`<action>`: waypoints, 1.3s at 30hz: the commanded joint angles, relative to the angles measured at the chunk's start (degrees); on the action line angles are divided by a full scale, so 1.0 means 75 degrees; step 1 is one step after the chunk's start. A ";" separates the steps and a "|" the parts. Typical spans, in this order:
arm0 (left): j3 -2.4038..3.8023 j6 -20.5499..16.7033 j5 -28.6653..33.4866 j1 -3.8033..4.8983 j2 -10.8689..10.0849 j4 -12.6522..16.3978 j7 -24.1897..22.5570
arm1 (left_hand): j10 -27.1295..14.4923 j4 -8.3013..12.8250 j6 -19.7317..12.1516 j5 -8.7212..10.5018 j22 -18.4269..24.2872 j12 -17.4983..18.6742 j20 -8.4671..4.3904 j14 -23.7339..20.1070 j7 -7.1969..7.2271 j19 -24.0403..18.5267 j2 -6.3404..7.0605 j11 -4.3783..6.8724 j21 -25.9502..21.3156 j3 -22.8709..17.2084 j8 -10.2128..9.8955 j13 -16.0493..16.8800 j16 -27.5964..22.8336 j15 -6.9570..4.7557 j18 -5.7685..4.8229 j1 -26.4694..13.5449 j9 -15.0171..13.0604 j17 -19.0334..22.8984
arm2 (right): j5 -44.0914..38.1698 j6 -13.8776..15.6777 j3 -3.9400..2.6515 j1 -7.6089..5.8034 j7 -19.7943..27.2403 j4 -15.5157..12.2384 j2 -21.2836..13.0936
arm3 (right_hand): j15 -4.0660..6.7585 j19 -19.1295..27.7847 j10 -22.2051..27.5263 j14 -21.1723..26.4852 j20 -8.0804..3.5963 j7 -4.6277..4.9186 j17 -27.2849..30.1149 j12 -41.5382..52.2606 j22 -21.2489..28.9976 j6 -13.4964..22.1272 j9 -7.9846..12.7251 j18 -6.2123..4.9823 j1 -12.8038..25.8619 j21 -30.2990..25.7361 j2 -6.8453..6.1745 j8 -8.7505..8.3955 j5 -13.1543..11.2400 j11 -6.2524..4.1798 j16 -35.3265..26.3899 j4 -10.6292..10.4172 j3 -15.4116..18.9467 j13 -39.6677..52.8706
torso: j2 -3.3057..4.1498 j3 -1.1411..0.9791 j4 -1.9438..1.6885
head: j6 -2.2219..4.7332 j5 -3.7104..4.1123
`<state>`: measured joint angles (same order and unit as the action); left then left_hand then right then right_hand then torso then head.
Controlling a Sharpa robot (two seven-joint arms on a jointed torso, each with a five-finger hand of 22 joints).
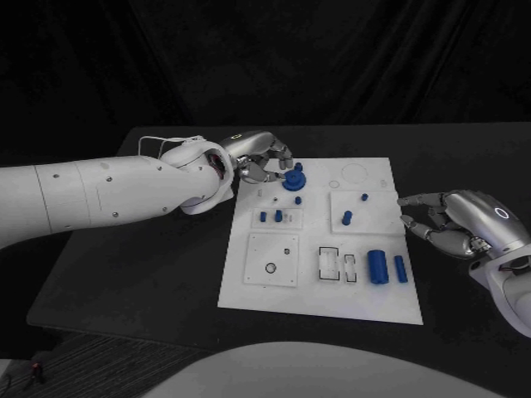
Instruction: Assemble the parts on the task board
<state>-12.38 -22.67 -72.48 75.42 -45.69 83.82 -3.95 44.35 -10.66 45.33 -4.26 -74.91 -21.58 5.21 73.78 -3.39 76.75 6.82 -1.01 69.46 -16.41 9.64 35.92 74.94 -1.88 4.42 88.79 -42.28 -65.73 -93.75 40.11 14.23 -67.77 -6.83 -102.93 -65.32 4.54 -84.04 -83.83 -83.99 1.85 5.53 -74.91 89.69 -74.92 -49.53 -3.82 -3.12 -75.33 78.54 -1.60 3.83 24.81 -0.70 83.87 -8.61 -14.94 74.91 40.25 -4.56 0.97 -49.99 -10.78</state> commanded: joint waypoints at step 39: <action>0.0006 0.0501 -0.3329 -0.0451 0.1223 -0.1242 -0.0931 | -0.0134 0.0178 0.0359 -0.0561 -0.1281 -0.0290 -0.0037 0.0164 0.0613 0.0346 0.0191 -0.0172 0.0361 0.0311 -0.0759 -0.0956 0.0067 0.0054 -0.0033 -0.0321 0.2089 0.0329 | 0.0140 0.0246 -0.0004 0.0033 0.0192 -0.0079 -0.0066 | -0.0080 -0.0188 -0.0823 -0.0586 0.0059 0.0053 -0.0816 0.0041 -0.1561 -0.0167 -0.0017 0.0075 -0.0071 0.0032 -0.0030 0.0026 0.0149 0.0087 0.0006 0.0019 -0.0114 0.2011 | -0.0002 0.0003 -0.0002 | -0.0002 0.0108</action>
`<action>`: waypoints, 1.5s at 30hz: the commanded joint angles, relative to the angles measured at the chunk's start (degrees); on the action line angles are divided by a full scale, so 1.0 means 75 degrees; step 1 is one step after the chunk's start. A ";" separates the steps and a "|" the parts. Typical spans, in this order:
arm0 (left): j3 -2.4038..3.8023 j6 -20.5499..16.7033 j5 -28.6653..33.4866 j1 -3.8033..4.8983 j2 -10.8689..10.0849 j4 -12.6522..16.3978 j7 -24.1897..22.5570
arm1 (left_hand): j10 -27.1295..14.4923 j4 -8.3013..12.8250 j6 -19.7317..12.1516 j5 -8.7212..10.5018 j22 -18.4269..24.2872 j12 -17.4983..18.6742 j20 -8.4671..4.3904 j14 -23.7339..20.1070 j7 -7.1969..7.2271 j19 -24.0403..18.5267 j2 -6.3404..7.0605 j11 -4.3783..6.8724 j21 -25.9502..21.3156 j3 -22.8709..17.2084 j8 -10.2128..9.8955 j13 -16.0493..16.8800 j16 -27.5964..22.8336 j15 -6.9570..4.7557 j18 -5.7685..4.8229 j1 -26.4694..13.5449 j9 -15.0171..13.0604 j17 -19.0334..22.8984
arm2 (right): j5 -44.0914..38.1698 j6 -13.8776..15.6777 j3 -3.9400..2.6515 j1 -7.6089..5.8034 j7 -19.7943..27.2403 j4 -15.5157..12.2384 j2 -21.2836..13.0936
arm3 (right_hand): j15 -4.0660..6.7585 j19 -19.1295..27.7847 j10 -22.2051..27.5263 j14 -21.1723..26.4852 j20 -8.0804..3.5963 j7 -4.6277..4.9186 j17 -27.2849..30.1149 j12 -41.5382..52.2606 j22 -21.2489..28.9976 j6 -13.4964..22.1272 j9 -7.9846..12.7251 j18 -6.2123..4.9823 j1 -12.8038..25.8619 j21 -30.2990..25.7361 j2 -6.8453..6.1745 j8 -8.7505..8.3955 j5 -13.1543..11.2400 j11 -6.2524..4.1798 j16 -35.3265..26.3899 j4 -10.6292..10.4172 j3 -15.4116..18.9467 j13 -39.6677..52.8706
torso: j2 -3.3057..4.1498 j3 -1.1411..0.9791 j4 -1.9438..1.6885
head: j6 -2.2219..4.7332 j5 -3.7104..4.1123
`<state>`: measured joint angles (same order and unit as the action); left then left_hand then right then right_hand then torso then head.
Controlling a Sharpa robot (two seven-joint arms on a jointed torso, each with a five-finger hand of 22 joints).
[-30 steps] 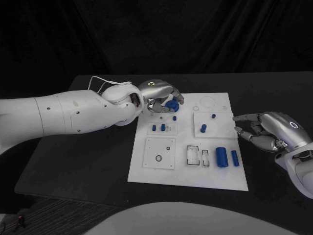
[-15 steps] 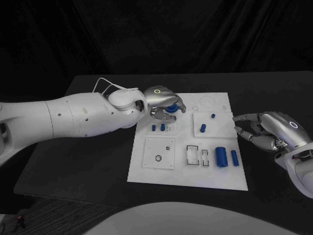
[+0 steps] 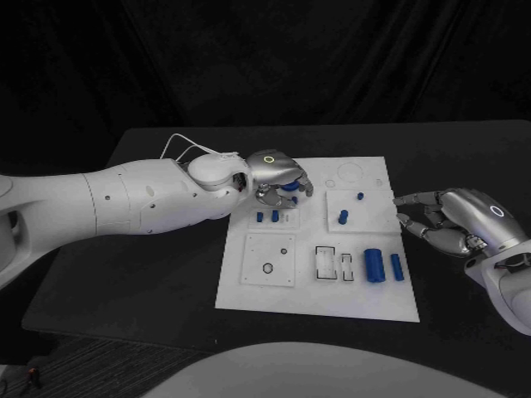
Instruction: Assemble the parts on the task board
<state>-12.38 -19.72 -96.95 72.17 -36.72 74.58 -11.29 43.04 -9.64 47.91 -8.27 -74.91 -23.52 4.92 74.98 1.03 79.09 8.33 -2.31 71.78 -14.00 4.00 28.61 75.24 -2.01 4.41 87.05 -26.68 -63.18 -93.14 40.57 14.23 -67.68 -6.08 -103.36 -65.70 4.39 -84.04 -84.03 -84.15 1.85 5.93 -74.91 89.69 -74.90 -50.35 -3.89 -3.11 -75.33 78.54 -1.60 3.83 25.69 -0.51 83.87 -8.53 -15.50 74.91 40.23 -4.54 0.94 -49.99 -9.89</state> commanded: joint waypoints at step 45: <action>0.0006 -0.0055 -0.0065 -0.0251 0.0225 -0.0354 0.0018 | 0.1437 0.0302 0.1181 -0.0407 -0.1518 -0.0580 -0.0053 0.0315 -0.0436 0.0527 -0.0259 0.0350 0.0873 -0.0514 0.0709 0.0128 0.0112 -0.0195 -0.0210 -0.0169 -0.0183 0.0026 | 0.0071 0.0087 -0.0003 0.0079 0.0054 -0.0037 -0.0051 | -0.0064 -0.0182 -0.0796 -0.0560 0.0064 0.0004 -0.0787 0.0041 -0.1559 -0.0071 -0.0007 0.0071 -0.0063 0.0020 -0.0041 0.0021 0.0056 0.0065 -0.0011 0.0011 -0.0052 0.2012 | -0.0001 -0.0001 0.0002 | -0.0002 0.0000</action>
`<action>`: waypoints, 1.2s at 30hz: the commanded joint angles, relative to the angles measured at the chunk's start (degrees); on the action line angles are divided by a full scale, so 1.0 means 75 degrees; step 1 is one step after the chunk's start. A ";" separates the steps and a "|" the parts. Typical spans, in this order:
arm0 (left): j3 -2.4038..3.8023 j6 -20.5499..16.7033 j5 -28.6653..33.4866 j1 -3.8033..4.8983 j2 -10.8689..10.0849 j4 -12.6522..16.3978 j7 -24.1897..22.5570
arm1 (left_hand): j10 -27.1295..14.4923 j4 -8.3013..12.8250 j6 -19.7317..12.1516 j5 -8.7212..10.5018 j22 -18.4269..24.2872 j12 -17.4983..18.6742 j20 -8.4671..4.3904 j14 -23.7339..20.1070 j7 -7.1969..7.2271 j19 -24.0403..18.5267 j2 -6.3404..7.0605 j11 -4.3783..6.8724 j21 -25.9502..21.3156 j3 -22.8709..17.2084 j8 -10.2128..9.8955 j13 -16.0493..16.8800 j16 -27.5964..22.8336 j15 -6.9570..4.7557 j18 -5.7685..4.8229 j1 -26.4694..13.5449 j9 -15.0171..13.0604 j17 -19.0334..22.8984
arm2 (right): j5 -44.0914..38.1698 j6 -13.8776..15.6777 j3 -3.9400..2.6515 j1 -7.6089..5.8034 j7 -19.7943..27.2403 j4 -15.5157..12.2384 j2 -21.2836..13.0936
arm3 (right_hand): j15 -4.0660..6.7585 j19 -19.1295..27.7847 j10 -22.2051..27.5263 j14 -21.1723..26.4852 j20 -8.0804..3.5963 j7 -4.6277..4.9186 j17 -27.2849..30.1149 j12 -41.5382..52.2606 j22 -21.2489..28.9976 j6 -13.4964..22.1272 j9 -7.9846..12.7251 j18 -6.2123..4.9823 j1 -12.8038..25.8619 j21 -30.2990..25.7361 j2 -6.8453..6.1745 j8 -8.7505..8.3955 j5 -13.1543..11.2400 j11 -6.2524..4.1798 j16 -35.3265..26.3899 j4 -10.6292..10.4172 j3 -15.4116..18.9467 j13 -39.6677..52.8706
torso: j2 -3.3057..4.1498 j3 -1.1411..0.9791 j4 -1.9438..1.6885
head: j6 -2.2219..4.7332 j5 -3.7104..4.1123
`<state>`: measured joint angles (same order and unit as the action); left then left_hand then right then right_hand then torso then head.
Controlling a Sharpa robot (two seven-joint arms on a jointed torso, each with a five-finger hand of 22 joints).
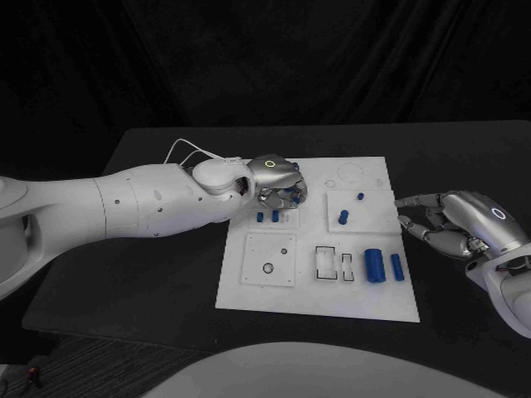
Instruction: Assemble the parts on the task board
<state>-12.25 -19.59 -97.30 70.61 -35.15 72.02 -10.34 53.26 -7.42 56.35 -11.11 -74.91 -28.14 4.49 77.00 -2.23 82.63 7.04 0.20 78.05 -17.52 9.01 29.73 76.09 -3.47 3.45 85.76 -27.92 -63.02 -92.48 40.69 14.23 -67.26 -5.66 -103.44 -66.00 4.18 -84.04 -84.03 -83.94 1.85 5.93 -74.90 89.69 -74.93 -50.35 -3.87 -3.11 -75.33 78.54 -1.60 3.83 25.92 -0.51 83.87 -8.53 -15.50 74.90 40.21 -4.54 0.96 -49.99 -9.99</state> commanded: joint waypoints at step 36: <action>-0.0009 -0.0303 0.0332 0.0335 -0.1302 0.0954 0.0204 | 0.0594 0.0121 0.0392 0.0172 -0.1533 0.0784 -0.0011 0.0091 -0.0114 0.0078 -0.0040 -0.0035 0.0108 -0.0262 -0.0005 -0.0511 -0.0257 0.0032 -0.0098 0.0026 0.0039 0.0327 | -0.0016 -0.0040 -0.0003 0.0048 -0.0062 0.0071 0.0048 | -0.0041 -0.0178 -0.0796 -0.0585 0.0069 0.0005 -0.0777 0.0041 -0.1553 -0.0073 -0.0005 0.0069 -0.0064 0.0010 -0.0045 0.0008 0.0040 0.0068 -0.0016 0.0020 -0.0080 0.2013 | -0.0031 -0.0026 0.0012 | -0.0002 -0.0016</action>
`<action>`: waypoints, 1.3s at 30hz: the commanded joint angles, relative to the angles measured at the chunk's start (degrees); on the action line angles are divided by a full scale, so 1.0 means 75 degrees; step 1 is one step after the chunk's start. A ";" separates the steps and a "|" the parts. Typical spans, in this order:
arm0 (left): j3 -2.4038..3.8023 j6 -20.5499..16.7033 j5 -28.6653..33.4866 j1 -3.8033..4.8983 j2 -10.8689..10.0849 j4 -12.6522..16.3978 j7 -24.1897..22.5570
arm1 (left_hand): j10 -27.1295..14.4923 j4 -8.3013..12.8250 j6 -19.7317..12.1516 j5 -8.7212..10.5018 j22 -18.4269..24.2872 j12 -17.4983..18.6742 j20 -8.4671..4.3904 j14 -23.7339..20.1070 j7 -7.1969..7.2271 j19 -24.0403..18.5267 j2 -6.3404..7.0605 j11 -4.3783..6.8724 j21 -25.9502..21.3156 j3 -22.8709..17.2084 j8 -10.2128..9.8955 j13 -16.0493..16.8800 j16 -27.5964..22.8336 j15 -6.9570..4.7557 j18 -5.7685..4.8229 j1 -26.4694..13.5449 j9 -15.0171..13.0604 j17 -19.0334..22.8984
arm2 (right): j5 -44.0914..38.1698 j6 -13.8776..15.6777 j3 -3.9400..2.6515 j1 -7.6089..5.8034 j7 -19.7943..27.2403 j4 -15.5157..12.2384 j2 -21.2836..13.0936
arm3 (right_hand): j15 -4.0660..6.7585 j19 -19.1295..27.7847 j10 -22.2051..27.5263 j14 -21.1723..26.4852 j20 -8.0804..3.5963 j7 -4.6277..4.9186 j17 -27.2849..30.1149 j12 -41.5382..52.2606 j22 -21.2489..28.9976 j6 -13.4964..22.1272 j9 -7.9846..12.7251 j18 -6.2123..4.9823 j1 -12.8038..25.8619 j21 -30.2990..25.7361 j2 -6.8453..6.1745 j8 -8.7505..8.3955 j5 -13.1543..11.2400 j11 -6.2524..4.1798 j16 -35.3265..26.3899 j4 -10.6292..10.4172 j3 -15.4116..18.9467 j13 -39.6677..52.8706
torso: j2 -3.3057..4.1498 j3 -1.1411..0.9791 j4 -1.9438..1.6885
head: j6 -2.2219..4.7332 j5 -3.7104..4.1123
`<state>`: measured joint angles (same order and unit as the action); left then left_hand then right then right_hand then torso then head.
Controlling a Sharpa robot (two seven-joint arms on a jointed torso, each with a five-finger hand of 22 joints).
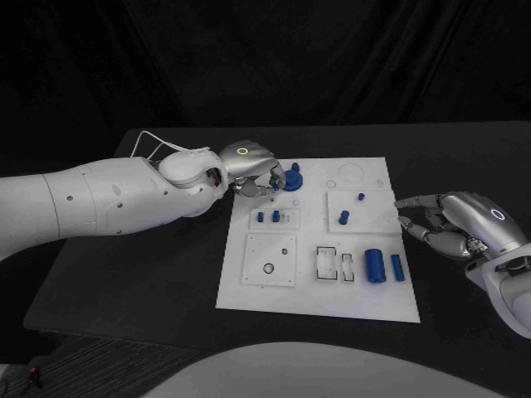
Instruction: Assemble the parts on the task board
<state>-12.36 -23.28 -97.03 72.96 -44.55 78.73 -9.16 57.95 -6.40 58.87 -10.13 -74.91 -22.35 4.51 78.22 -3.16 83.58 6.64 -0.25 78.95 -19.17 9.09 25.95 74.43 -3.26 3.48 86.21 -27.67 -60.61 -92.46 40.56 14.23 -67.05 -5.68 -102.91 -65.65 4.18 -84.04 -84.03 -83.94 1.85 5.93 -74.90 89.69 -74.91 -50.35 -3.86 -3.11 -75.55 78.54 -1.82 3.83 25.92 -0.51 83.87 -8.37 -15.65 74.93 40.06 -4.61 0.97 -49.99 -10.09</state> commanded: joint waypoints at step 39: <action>-0.0001 0.0534 0.0582 -0.0194 -0.0109 0.0168 0.0240 | 0.0024 0.0003 0.0044 0.0047 -0.1539 0.0116 -0.0012 -0.0117 -0.0050 -0.0051 0.0056 -0.0031 -0.0002 -0.0054 -0.0061 -0.0064 -0.0080 0.0019 -0.0105 -0.0004 0.0030 0.0055 | -0.0020 -0.0070 -0.0003 0.0083 -0.0055 0.0020 0.0052 | -0.0044 -0.0175 -0.0796 -0.0583 0.0073 0.0009 -0.0773 0.0041 -0.1554 -0.0065 0.0000 0.0068 -0.0032 0.0005 -0.0012 -0.0005 0.0033 0.0069 -0.0017 0.0003 -0.0086 0.2009 | 0.0010 -0.0002 0.0007 | -0.0001 -0.0046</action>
<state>-12.40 -19.99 -93.00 71.60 -45.49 80.02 -7.88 58.03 -6.40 59.07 -9.93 -74.91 -21.67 4.29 77.59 -3.37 83.36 6.70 -0.34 78.95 -19.15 8.86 25.51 74.00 -3.06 3.50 86.17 -27.41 -60.12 -92.44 40.15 14.24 -66.57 -5.73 -102.67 -65.26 4.19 -84.04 -84.03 -83.94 1.85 5.93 -74.90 89.69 -74.93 -50.35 -3.86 -3.12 -75.54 78.54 -1.82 3.83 25.91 -0.51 83.87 -8.38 -15.97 74.91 40.14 -4.59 1.01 -49.99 -10.37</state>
